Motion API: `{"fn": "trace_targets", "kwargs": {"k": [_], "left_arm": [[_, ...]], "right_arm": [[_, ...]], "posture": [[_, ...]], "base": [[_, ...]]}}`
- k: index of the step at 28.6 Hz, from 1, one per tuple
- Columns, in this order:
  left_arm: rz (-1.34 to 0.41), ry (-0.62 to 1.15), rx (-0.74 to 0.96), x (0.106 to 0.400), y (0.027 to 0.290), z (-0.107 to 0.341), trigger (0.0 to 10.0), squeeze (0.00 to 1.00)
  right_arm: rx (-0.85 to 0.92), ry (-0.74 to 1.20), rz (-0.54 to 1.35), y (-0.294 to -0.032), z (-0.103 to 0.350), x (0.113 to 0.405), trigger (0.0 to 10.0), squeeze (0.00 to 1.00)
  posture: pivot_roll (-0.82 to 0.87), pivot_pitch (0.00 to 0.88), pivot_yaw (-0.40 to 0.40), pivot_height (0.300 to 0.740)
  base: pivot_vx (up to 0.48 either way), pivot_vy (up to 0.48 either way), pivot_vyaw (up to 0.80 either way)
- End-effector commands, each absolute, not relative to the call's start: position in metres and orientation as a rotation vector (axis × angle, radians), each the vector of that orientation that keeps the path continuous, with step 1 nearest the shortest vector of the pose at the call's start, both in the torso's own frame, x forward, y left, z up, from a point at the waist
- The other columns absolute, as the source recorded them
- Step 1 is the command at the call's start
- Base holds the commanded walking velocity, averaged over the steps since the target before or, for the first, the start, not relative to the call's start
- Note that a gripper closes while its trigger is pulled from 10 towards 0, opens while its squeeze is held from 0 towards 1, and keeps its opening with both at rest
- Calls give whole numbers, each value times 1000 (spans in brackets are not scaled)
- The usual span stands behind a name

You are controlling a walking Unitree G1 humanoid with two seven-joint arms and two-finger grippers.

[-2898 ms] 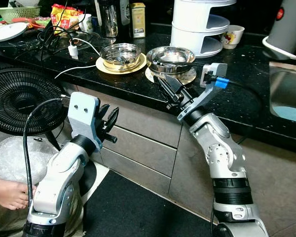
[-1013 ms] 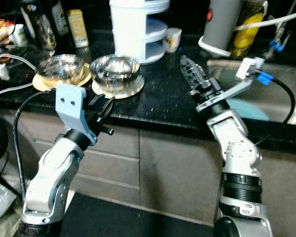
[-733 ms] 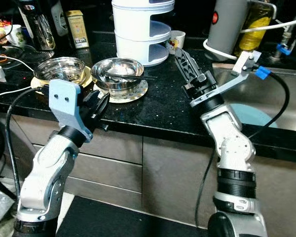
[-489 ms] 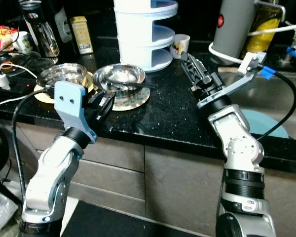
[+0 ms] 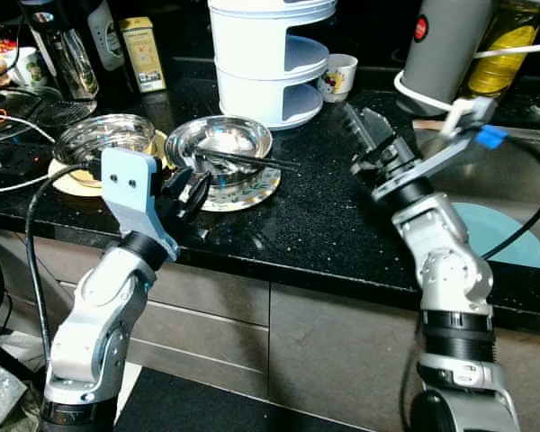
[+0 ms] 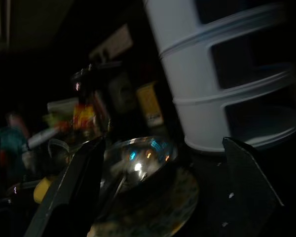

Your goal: Kitchen organization

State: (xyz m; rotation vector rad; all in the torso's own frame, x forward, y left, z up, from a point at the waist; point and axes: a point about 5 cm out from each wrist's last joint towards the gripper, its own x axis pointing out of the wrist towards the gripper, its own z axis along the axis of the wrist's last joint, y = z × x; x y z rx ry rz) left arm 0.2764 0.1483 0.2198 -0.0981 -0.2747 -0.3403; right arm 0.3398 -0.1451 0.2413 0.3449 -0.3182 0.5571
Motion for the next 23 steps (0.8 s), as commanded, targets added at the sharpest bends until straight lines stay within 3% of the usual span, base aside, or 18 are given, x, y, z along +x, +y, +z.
{"fn": "trace_targets", "kwargs": {"k": [1,3,4,5,6,7,14,23], "left_arm": [[-354,-236,-118,275,148,213,10000,0],[-377,-230,-127,273,145,212,10000,0],[-396,-226,-131,270,143,211,10000,0],[-396,-226,-131,270,143,211,10000,0],[-401,-223,-131,270,143,211,10000,0],[-405,-219,-133,269,142,210,10000,0],[-415,-211,-135,269,141,209,10000,0],[-427,-209,-131,268,139,210,10000,0]], "right_arm": [[319,-317,541,-145,239,341,10000,1000],[311,-319,546,-145,239,341,10000,1000],[305,-318,554,-143,239,340,10000,855],[305,-318,554,-143,239,340,10000,855],[291,-319,573,-139,239,338,10000,255],[275,-321,594,-134,239,337,10000,0],[153,-295,584,-114,234,338,10000,0],[158,-258,476,-118,227,347,10000,0]], "posture": [[49,0,7,740],[49,0,7,740],[53,0,6,740],[53,0,6,740],[53,0,6,740],[54,0,4,740],[57,0,3,740],[58,0,3,740]], "base": [[0,0,0],[0,0,0],[0,0,0],[0,0,0],[0,0,0],[0,0,0],[0,0,0],[0,0,0]]}}
